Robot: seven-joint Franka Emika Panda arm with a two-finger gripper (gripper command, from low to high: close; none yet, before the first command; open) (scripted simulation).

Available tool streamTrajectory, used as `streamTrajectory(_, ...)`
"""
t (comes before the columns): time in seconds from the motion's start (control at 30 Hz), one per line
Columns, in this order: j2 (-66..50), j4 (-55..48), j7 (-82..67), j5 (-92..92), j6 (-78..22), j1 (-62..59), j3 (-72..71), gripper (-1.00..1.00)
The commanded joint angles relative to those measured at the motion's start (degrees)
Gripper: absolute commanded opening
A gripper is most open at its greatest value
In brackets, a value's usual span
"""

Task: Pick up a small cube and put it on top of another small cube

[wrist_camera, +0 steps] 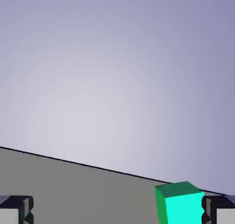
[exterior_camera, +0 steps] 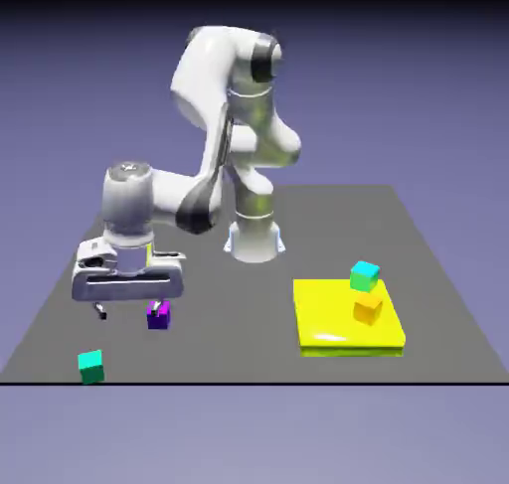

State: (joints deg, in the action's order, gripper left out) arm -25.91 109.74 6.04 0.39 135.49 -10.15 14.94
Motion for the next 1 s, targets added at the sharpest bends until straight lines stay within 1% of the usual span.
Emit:
streamTrajectory(0.0,-2.1,-1.8,-1.3,0.0,-1.4,-0.4,0.5,0.00)
streamTrajectory(0.2,-14.5,-12.7,-9.0,0.1,-9.6,-2.7,3.7,0.00)
streamTrajectory(0.23,-16.6,-13.8,-9.9,0.2,-9.5,-3.1,3.9,0.00)
streamTrajectory(0.33,-22.2,-13.3,-10.1,1.2,-3.5,-4.5,2.9,0.00)
streamTrajectory(0.37,-22.2,-13.3,-10.1,1.2,-3.5,-4.5,2.9,-1.00)
streamTrajectory(0.4,-22.2,-13.3,-10.1,1.2,-3.5,-4.5,2.9,-1.00)
streamTrajectory(0.5,-15.9,-13.8,-9.8,0.1,-10.2,-3.0,4.0,-1.00)
streamTrajectory(0.57,-15.8,-13.8,-9.8,0.1,-10.4,-2.9,4.0,-1.00)
streamTrajectory(0.97,-1.8,-0.6,18.4,-2.4,-13.8,2.4,-20.9,-1.00)
